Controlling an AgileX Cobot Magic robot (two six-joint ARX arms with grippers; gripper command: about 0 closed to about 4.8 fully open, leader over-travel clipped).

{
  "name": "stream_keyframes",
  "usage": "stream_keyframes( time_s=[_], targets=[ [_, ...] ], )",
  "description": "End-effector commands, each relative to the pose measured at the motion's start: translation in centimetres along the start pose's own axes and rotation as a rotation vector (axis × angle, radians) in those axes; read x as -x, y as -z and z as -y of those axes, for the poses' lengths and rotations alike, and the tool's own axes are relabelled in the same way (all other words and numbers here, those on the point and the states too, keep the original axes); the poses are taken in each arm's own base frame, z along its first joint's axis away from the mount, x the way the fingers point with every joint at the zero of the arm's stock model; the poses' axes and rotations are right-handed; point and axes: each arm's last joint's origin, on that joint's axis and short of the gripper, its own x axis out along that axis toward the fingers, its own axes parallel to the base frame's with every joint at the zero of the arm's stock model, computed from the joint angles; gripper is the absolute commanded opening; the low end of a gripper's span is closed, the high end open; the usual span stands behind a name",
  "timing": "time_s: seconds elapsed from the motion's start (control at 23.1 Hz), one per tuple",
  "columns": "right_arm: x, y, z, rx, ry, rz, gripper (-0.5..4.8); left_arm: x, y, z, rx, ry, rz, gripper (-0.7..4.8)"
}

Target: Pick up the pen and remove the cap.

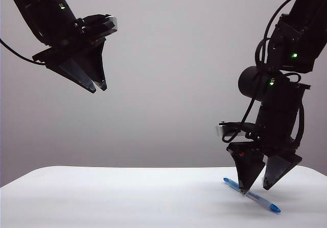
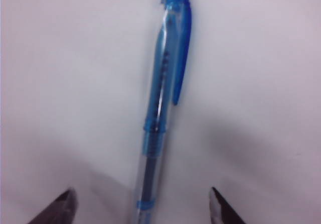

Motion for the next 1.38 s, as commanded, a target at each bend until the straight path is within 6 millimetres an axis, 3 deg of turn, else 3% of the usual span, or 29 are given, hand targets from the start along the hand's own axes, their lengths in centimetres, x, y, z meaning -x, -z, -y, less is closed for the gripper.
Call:
stream_keyframes(
  time_s=[0.04, 0.26, 0.3, 0.35, 0.56, 0.65, 0.78, 1.04, 1.21, 1.3, 1.38],
  targets=[
    [-0.3, -0.2, -0.2, 0.032, 0.06, 0.001, 3.1, 0.2, -0.3, 0.0, -0.006, 0.003, 0.026, 1.34],
    [-0.8, -0.1, -0.2, 0.03, 0.057, -0.014, 2.92, 0.2, -0.3, 0.0, -0.006, 0.003, 0.026, 1.34],
    [-1.0, 0.0, -0.1, 0.03, 0.066, -0.024, 2.48, 0.2, -0.3, 0.0, -0.006, 0.003, 0.026, 1.34],
    [-1.2, 0.1, -0.1, 0.029, 0.069, -0.031, 2.41, 0.2, -0.3, 0.0, -0.006, 0.003, 0.026, 1.34],
    [-2.1, 0.5, -0.1, 0.026, 0.063, -0.061, 2.37, 0.2, -0.4, 0.0, -0.007, 0.002, 0.033, 1.34],
    [-2.5, 0.6, -0.1, 0.026, 0.06, -0.074, 1.77, 0.2, -0.4, 0.0, -0.008, 0.003, 0.036, 1.34],
    [-2.7, 0.7, -0.1, 0.025, 0.058, -0.081, 0.42, 0.2, -0.5, 0.0, -0.008, 0.002, 0.038, 1.34],
    [-2.6, 0.6, 0.0, 0.024, 0.058, -0.083, 0.05, 0.1, -0.7, 0.0, -0.012, -0.006, 0.059, 1.35],
    [-1.0, -0.7, 0.0, 0.02, 0.056, -0.066, -0.01, 0.2, -0.9, 0.0, -0.016, 0.001, 0.083, 2.44],
    [1.3, -2.1, -0.1, 0.024, 0.043, -0.012, -0.01, 0.2, -0.9, 0.0, -0.016, 0.002, 0.085, 3.48],
    [3.0, -3.1, -0.1, 0.026, 0.023, 0.032, -0.01, 0.2, -1.0, 0.0, -0.014, 0.006, 0.091, 3.77]
  ],
)
